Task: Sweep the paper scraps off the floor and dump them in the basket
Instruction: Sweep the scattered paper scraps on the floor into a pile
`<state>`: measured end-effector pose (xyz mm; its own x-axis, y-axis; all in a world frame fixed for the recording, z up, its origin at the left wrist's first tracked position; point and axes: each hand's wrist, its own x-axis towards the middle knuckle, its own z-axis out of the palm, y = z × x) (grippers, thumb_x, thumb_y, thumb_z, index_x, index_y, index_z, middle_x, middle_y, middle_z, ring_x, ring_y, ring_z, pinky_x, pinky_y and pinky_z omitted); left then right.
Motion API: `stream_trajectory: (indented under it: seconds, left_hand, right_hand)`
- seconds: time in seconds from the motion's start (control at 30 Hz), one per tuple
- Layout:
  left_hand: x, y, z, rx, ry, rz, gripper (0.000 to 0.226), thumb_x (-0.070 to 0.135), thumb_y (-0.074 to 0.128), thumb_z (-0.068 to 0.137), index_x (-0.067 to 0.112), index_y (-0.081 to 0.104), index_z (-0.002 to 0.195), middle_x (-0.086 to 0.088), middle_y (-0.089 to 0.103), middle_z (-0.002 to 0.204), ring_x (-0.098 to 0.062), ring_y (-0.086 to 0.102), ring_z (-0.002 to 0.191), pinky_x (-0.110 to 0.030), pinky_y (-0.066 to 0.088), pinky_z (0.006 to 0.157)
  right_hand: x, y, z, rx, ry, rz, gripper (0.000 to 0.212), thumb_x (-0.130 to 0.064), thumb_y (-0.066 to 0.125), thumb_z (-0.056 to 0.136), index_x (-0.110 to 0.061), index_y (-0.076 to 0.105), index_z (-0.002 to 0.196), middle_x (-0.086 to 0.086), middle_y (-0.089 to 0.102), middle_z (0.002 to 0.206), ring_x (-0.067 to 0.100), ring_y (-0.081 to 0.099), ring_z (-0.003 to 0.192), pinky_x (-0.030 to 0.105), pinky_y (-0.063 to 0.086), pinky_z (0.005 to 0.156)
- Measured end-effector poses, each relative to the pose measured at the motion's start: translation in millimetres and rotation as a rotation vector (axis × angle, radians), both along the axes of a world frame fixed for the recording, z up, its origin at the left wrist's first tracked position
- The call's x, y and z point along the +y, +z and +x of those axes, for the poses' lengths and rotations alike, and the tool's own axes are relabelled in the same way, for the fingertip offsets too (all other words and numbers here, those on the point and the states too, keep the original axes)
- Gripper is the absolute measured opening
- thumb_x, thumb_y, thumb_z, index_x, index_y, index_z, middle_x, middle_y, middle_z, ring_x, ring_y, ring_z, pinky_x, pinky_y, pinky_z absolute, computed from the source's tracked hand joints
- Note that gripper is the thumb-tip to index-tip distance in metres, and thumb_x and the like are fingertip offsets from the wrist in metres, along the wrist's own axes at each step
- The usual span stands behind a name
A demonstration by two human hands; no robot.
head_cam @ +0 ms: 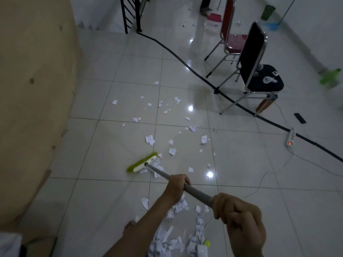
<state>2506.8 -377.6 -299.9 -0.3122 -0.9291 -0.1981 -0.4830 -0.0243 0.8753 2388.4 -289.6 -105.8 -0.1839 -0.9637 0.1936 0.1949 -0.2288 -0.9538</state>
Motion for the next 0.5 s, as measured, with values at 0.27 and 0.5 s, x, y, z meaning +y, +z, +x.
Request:
stream_trajectory:
  seconds: [0.27, 0.5]
  left_hand:
    - [76, 7, -70, -0.074, -0.136, -0.099, 0.065, 0.059, 0.02, 0.089, 0.007, 0.059, 0.092, -0.016, 0.065, 0.097, -0.023, 0.058, 0.091, -0.028, 0.042, 0.087]
    - [100, 27, -105, -0.205, -0.168, -0.236, 0.02, 0.016, 0.044, 0.081, 0.011, 0.054, 0.065, -0.007, 0.058, 0.058, -0.019, 0.055, 0.052, -0.016, 0.041, 0.055]
  right_hand:
    - [58, 31, -71, -0.031, -0.044, -0.009, 0.015, -0.013, 0.048, 0.055, -0.014, 0.041, 0.042, 0.002, 0.036, 0.041, 0.02, 0.036, 0.04, 0.032, 0.031, 0.048]
    - [90, 23, -119, -0.084, 0.009, -0.021, 0.017, -0.009, 0.046, 0.054, -0.024, 0.048, 0.045, -0.001, 0.039, 0.043, 0.016, 0.034, 0.044, 0.032, 0.025, 0.048]
